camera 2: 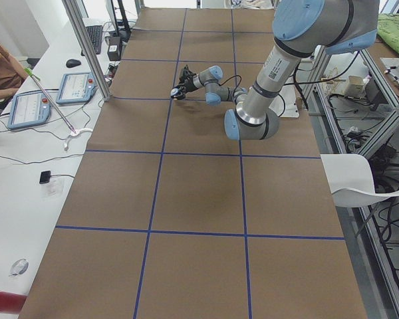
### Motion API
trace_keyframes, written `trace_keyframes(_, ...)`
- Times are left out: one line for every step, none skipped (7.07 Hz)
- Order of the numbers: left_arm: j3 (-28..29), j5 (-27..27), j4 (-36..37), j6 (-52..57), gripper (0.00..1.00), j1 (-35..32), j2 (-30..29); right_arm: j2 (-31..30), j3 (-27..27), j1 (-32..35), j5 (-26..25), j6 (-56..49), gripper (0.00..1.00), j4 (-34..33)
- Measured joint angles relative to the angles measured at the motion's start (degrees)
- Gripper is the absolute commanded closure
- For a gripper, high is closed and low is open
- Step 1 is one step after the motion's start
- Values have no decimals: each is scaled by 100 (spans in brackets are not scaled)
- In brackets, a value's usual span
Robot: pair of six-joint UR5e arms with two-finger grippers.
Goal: Place and press bell with both arms
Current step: 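Lower the blue bell onto the grid crossing with the left gripper, then release the bell and withdraw the left arm while the right arm approaches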
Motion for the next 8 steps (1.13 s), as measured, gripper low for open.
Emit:
trace_keyframes(43,-1,0,0,100,-12,-18,4,0,0,0,0,0,0)
trace_keyframes(65,-5,0,-2,28,-31,-20,10,0,0,0,0,0,0)
trace_keyframes(69,-5,-2,-6,0,-51,-25,14,1,0,0,0,0,-2)
trace_keyframes(67,-1,-5,-8,0,-71,-27,14,5,0,0,0,0,-4)
trace_keyframes(57,0,-7,-8,0,-96,-28,6,10,1,8,0,0,-2)
trace_keyframes(40,-5,-8,-9,0,-126,-27,-6,18,5,27,0,0,-1)
trace_keyframes(-7,-90,4,79,0,-197,-31,-4,38,6,35,2,0,2)
trace_keyframes(-133,-367,49,335,0,-361,-41,34,72,3,32,6,0,15)
